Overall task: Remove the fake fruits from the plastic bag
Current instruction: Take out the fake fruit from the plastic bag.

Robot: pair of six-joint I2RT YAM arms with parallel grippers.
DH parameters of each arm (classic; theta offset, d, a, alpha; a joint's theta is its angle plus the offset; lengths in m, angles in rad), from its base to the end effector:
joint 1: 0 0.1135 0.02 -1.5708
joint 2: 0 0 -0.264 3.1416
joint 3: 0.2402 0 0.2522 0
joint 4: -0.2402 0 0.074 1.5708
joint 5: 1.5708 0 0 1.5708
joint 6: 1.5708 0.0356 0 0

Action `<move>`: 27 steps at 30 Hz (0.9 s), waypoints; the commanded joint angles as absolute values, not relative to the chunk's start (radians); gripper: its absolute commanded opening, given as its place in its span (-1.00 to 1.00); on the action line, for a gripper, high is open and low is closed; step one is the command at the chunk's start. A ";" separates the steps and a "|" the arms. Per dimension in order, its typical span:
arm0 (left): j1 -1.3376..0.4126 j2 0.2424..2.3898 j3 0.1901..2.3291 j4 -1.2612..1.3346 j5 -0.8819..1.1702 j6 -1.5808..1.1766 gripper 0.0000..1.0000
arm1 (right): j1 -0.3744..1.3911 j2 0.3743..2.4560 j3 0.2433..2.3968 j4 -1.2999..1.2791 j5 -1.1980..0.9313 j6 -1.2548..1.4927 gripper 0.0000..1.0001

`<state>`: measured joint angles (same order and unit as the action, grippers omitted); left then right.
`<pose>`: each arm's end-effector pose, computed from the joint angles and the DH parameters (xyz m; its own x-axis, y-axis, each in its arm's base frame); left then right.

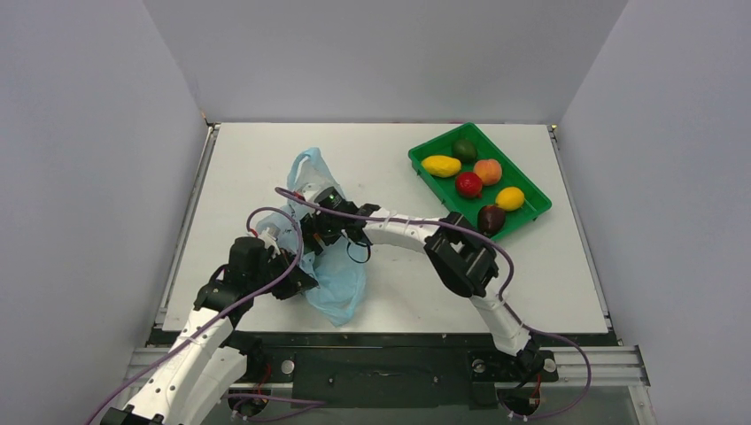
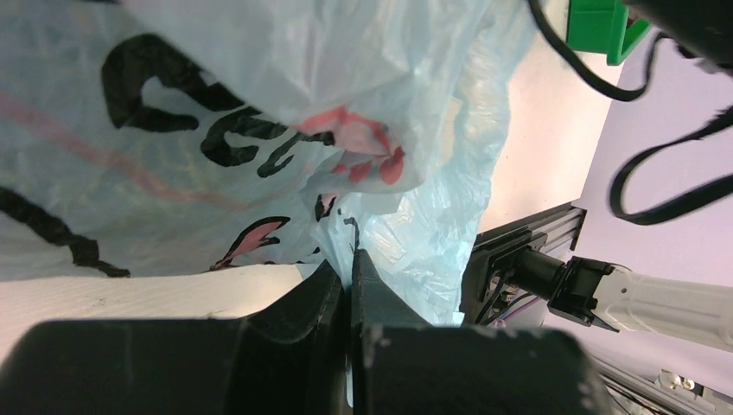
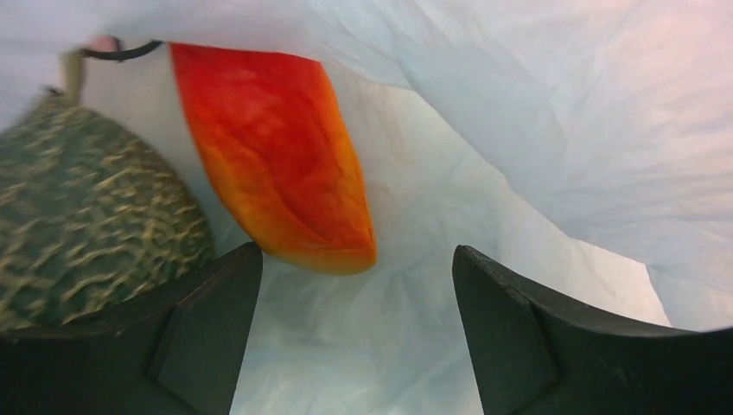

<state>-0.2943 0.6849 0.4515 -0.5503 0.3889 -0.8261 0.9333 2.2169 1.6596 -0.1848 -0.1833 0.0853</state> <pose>0.1334 -0.0545 0.2067 -0.8442 -0.4551 -0.2833 -0.1406 0.6979 -0.7022 0.2917 0.4048 0.1720 -0.4749 -0.5005 -0.7239 -0.8326 0.5218 0.1855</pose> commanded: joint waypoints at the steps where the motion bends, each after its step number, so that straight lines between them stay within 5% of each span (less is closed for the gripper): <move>1: -0.301 0.681 0.486 -0.527 0.392 -0.816 -1.00 | 0.965 2.271 1.732 -0.141 -0.051 0.179 0.51; 9: -0.301 0.676 0.479 -0.518 0.393 -0.821 -1.00 | 0.971 2.197 1.574 -0.103 0.494 0.443 0.20; 19: -0.302 0.681 0.469 -0.510 0.379 -0.819 -1.00 | 0.976 1.900 1.169 -0.123 0.893 0.793 0.19; 22: -0.301 0.692 0.465 -0.501 0.373 -0.817 -1.00 | 0.985 1.808 1.083 -0.081 0.890 0.833 0.19; 27: -0.301 0.708 0.466 -0.487 0.378 -0.818 -1.00 | 0.979 1.762 0.990 0.204 0.533 0.554 0.20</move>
<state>-0.2958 0.7017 0.4515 -0.5335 0.3862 -0.8265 0.9768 1.8053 1.0119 -0.0326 0.7273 0.6895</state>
